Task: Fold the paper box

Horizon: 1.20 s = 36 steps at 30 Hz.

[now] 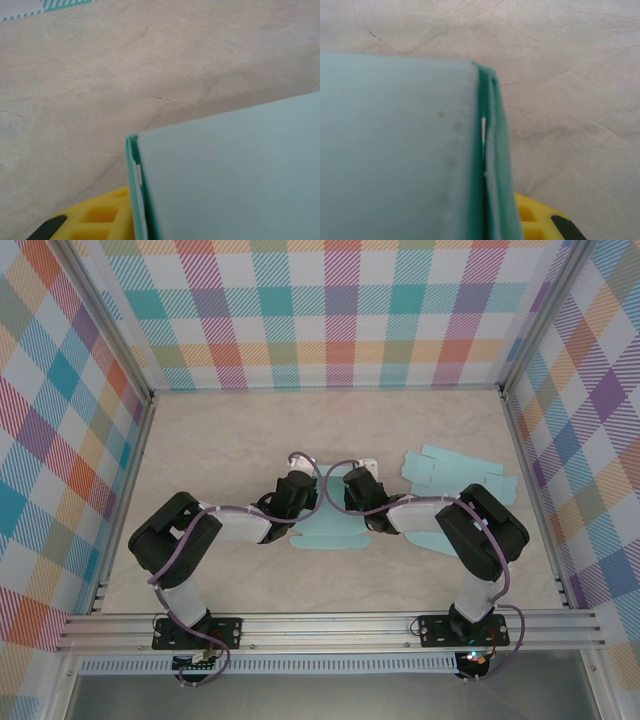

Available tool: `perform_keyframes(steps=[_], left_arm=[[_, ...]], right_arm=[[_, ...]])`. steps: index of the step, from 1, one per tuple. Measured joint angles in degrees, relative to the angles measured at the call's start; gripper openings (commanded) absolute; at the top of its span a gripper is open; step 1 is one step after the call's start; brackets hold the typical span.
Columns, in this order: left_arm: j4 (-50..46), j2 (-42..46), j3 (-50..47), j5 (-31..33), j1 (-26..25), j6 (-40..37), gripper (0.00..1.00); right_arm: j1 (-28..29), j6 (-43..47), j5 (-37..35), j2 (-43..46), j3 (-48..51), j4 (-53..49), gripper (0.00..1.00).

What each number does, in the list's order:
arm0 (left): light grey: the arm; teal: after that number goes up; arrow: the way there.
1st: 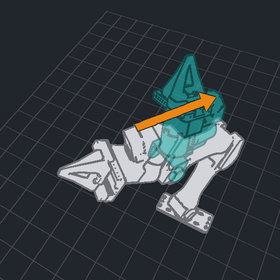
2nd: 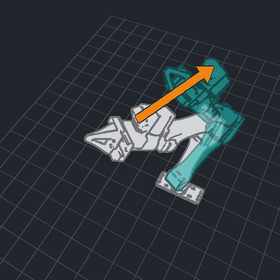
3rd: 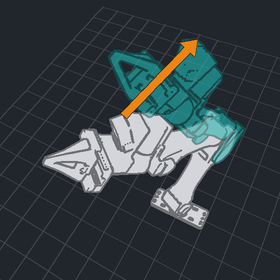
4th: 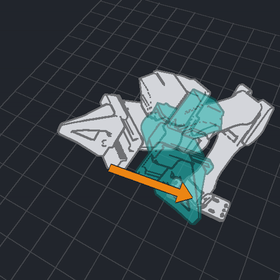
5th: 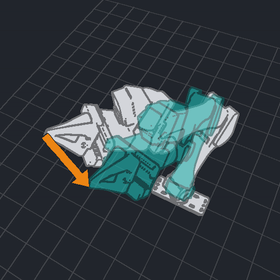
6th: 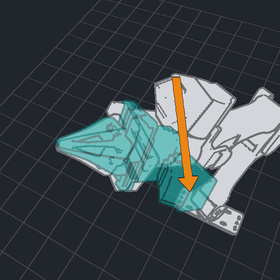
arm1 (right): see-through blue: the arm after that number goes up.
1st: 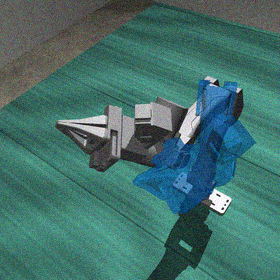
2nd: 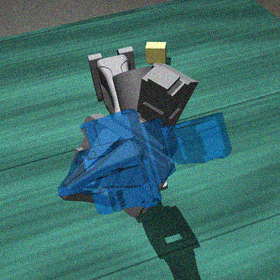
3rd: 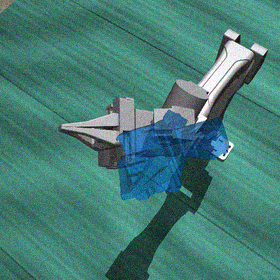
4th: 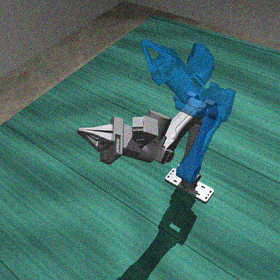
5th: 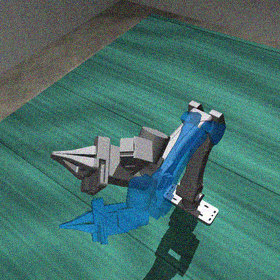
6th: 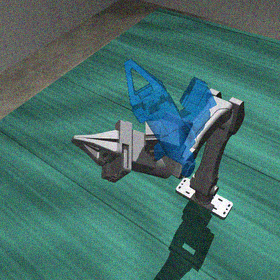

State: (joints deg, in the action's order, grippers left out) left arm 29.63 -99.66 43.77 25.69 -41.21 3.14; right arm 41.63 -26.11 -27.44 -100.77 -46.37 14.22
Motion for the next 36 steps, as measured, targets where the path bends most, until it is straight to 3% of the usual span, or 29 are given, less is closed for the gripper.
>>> perform_keyframes(steps=[4,12,24,29,32,36], left_arm=[[-0.66,0.13,0.0,0.87,0.04,-0.02,0.11],[-1.6,0.2,0.0,5.07,-0.59,2.86,0.11],[-12.61,-0.31,4.92,22.49,-3.5,14.49,0.1],[-14.01,-0.31,4.85,22.99,-3.45,17.14,0.23],[-11.02,-0.24,3.52,20.85,-2.51,16.81,0.37],[-8.76,1.31,1.29,16.63,-0.94,15.82,0.45]], right_arm=[[0.04,-0.02,0.31,0.24,0.11,-0.28,0.0],[1.46,-3.13,1.46,1.2,-0.44,-3.32,0.0],[5.2,-12.55,2.49,0.74,-5.9,-10.45,0.0],[5.33,-13.33,3.8,0.35,-6.36,-11.37,0.0],[5.68,-15.17,4.24,0.07,-6.78,-13.18,0.0],[5.77,-16.81,3.93,-0.66,-8.55,-16.02,0.0]])
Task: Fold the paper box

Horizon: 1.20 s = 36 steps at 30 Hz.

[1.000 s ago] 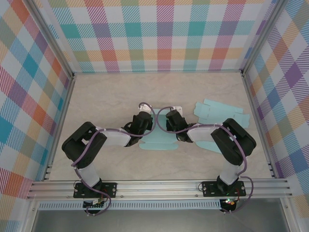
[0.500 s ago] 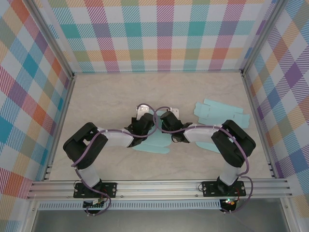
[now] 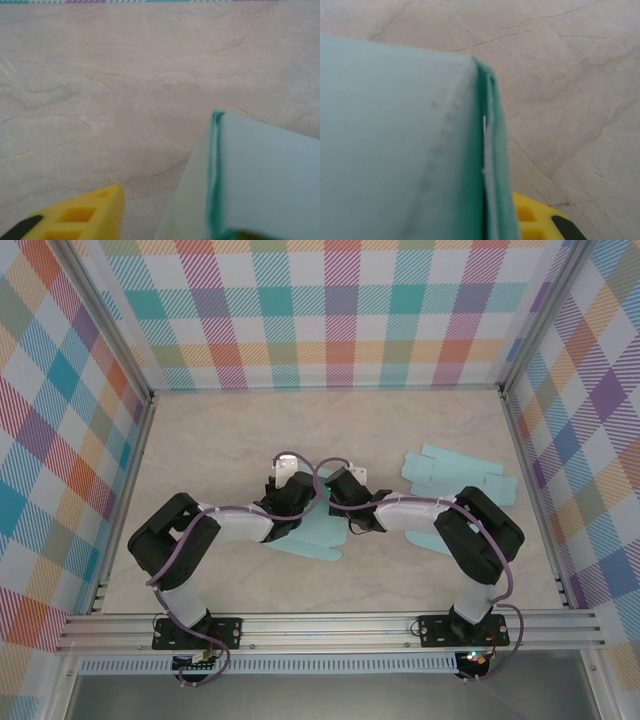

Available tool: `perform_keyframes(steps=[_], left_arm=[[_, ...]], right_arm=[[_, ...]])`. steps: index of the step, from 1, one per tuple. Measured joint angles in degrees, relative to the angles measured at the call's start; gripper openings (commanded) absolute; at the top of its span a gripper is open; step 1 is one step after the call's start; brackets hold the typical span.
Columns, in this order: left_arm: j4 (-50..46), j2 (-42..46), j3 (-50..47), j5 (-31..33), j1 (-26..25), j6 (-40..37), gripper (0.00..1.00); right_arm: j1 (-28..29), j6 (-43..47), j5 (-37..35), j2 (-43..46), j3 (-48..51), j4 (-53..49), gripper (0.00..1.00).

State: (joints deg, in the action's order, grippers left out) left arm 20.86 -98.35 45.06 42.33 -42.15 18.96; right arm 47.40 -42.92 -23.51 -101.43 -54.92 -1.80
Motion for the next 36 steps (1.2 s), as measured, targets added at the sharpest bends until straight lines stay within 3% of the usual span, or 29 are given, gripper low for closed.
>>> perform_keyframes(steps=[13,18,22,30,36], left_arm=[[0.0,11.52,-8.48,-8.13,0.35,-0.55,0.63],[-0.5,14.51,-10.99,-10.47,0.35,0.31,0.79],[-3.23,19.85,-11.98,-13.44,0.35,1.33,1.0],[-12.7,37.0,-10.38,-17.25,0.35,3.37,1.0],[-22.97,40.46,-5.51,-16.72,0.98,4.87,1.0]], right_arm=[[0.59,-1.49,0.61,-1.29,-3.89,-5.88,0.0],[0.59,-1.46,0.72,-1.29,-4.31,-6.84,0.0],[0.59,-1.2,1.07,-1.29,-5.03,-8.61,0.0],[0.57,2.67,3.28,-1.27,-9.05,-16.98,0.0],[-1.01,8.22,9.55,-1.27,-13.84,-26.64,0.0]])
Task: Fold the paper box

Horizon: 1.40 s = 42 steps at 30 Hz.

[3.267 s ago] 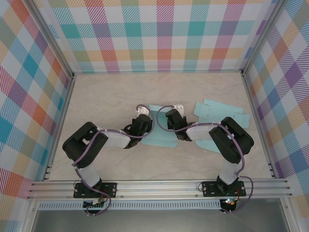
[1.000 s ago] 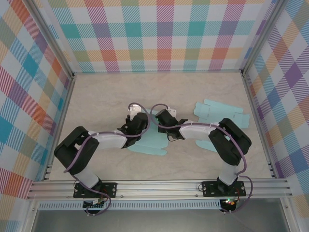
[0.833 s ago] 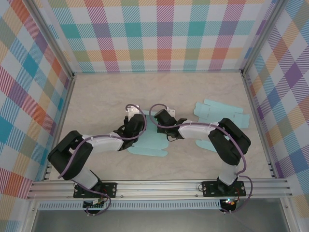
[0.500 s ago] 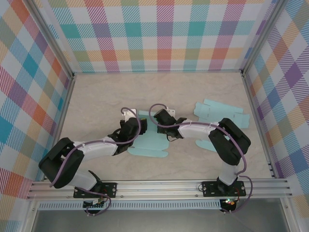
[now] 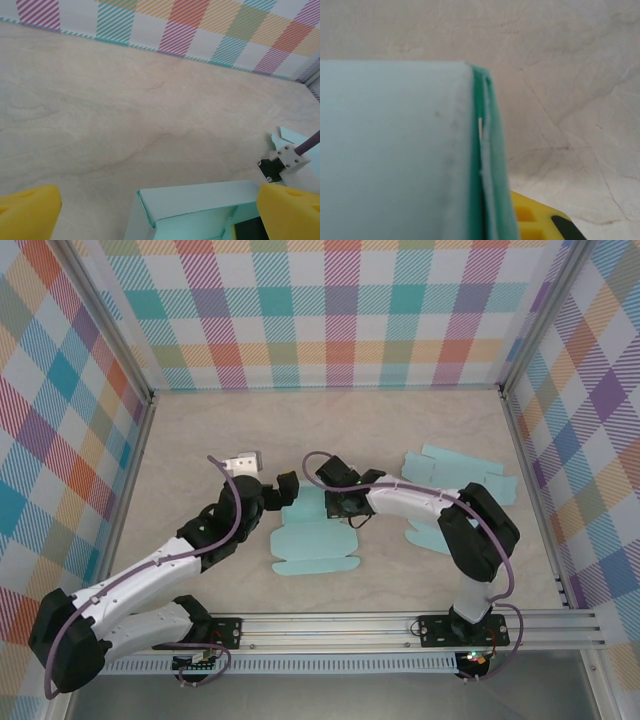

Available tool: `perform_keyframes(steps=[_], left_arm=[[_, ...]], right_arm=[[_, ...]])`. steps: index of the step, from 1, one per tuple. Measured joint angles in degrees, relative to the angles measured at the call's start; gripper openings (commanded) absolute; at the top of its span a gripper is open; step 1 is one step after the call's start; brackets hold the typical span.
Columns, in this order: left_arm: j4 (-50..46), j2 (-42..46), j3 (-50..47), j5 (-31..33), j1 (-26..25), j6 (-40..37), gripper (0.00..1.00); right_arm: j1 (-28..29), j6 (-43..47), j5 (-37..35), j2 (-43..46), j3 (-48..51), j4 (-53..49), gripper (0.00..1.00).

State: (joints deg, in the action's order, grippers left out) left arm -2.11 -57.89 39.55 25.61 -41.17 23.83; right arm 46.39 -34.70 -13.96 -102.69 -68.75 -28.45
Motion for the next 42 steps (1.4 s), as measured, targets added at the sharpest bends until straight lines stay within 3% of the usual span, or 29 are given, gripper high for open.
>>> perform_keyframes(steps=[6,11,27,42], left_arm=[[-7.87,0.0,1.01,0.98,2.54,3.06,1.0],[-10.05,-0.02,1.01,-0.15,5.33,5.03,1.0],[-10.05,-0.11,0.96,-5.05,9.86,7.91,1.0],[-10.23,1.18,-0.44,-5.44,10.62,8.37,1.0]], right_arm=[[-3.48,6.58,6.97,0.0,-3.87,-11.06,0.0],[-4.7,11.96,7.76,-2.34,-9.33,-21.14,0.0],[-5.51,23.02,4.11,-20.44,-27.47,-41.11,0.0],[-5.49,23.63,-6.71,-31.89,-39.28,-53.88,0.0]])
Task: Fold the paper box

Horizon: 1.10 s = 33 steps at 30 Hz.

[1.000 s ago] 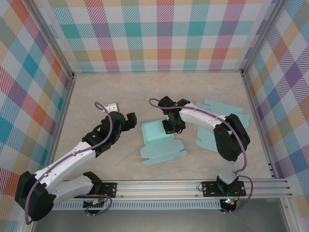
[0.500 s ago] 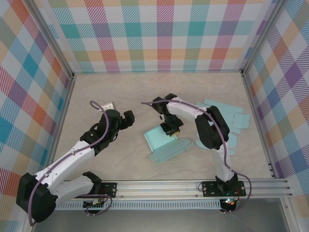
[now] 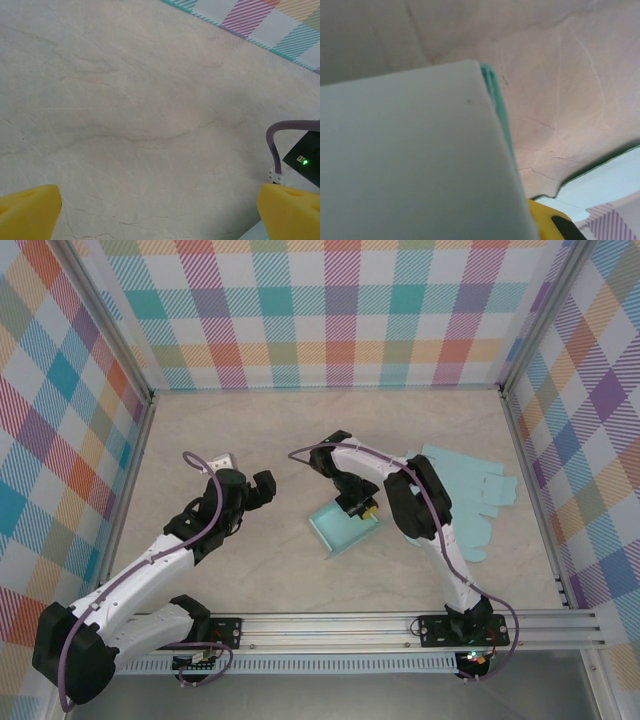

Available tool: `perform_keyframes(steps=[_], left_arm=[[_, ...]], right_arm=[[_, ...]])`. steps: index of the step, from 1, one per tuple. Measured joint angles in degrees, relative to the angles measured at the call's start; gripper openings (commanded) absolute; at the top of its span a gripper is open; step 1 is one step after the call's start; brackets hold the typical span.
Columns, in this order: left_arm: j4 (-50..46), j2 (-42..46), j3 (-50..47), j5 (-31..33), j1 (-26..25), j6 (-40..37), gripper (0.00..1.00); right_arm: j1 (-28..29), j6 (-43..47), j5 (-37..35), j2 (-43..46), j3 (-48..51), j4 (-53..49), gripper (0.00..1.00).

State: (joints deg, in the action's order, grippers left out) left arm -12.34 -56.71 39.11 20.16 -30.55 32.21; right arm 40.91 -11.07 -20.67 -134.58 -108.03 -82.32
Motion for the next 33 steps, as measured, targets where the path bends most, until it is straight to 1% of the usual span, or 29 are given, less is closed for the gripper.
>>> perform_keyframes(steps=[7,17,18,19,21,22,25,27,28,29,31,33], left_arm=[[0.04,-0.11,-0.09,0.0,0.0,0.0,1.0],[0.37,-0.33,-0.46,0.0,0.26,0.0,1.0],[0.35,-0.33,-0.46,0.02,0.31,0.0,1.0],[0.33,-0.33,-0.46,0.04,0.33,0.0,1.0],[0.33,-0.31,-0.52,0.04,0.33,0.0,1.0],[0.35,-0.22,-0.63,0.04,0.33,0.02,1.0],[0.26,-0.15,-0.87,0.0,0.33,0.2,1.0],[0.35,-0.15,-1.03,-0.02,0.33,0.22,1.0],[0.31,-0.17,-1.07,-0.02,0.33,0.26,1.0],[0.31,-0.17,-1.07,-0.02,0.33,0.37,1.0],[0.39,-0.2,-1.07,-0.04,0.33,0.42,1.0],[0.39,-0.33,-1.07,-0.09,0.33,0.42,1.0]], right_arm=[[0.72,0.0,-4.81,-4.09,-3.43,-4.31,0.0],[1.46,0.07,-6.36,-4.87,-4.15,-5.01,0.0],[1.53,0.28,-6.54,-4.87,-4.11,-4.94,0.02],[1.62,0.59,-6.73,-4.81,-3.98,-4.81,0.1],[1.9,1.14,-7.28,-4.26,-3.19,-4.04,0.22],[2.01,1.38,-7.91,-3.87,-2.45,-2.38,0.25],[2.34,1.99,-9.33,-2.8,-0.87,0.2,0.28],[2.43,2.19,-9.79,-1.95,-0.35,2.25,0.28],[2.43,2.4,-9.94,-1.64,-0.28,3.34,0.26],[2.43,2.64,-10.05,-1.4,-0.22,4.37,0.23],[2.43,3.23,-10.36,-0.79,0.37,6.1,0.11],[2.45,4.09,-9.99,-0.2,1.03,7.04,0.07]])
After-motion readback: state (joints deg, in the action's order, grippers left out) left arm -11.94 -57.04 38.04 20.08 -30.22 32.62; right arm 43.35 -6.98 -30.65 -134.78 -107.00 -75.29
